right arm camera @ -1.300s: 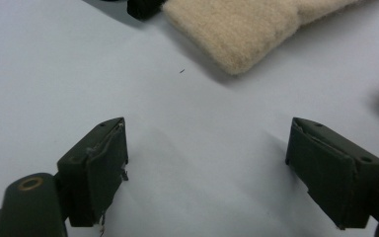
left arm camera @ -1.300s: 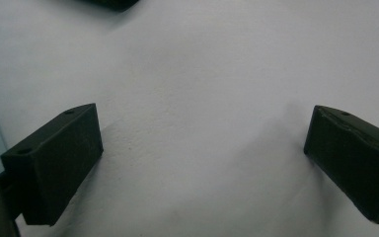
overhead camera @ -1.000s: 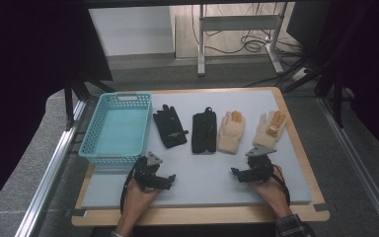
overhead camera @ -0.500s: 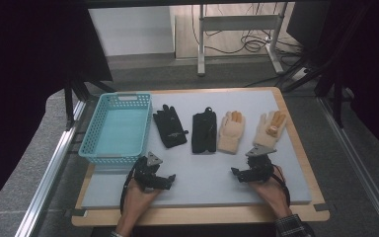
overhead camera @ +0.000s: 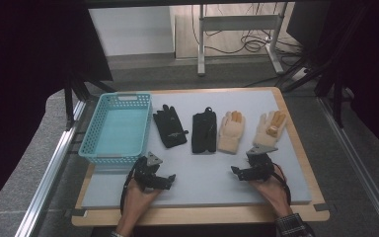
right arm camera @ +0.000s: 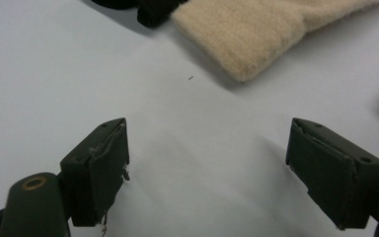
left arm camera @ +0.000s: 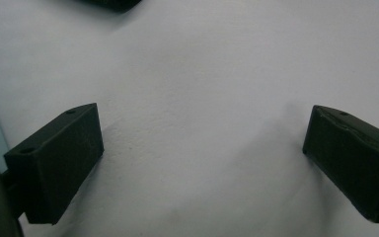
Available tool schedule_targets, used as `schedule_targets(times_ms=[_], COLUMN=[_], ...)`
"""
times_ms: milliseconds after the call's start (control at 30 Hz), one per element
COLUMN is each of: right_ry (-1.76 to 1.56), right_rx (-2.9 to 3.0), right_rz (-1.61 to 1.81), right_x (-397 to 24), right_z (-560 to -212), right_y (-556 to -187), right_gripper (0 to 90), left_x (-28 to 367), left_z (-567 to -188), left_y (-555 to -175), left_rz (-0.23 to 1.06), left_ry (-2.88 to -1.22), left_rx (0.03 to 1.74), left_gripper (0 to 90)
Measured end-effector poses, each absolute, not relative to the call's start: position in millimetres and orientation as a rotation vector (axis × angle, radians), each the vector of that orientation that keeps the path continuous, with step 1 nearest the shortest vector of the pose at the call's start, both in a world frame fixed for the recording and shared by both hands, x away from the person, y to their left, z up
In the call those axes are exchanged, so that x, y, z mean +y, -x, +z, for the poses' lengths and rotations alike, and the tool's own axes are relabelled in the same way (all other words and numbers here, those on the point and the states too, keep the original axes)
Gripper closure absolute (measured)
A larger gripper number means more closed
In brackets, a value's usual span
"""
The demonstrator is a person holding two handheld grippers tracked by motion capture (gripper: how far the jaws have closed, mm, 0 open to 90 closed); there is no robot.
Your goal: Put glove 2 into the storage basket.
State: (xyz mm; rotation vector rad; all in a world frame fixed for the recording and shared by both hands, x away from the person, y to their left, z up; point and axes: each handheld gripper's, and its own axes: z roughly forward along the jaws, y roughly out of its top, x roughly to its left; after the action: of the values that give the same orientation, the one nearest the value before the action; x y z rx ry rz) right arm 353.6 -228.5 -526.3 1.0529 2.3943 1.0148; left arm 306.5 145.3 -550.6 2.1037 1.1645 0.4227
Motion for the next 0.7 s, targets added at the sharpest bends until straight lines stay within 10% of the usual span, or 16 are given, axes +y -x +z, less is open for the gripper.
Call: schedule_targets(times_ms=[700], right_ry=[-1.009], right_rx=[2.416], right_rz=[1.100], right_x=[-200], right_z=[-494], right_y=[-386], right_gripper=[25.9], left_x=[145], left_z=[-551], left_y=[-306], left_rz=[0.423], left_ry=[-2.103], left_rx=[1.165], left_gripper=[2.4])
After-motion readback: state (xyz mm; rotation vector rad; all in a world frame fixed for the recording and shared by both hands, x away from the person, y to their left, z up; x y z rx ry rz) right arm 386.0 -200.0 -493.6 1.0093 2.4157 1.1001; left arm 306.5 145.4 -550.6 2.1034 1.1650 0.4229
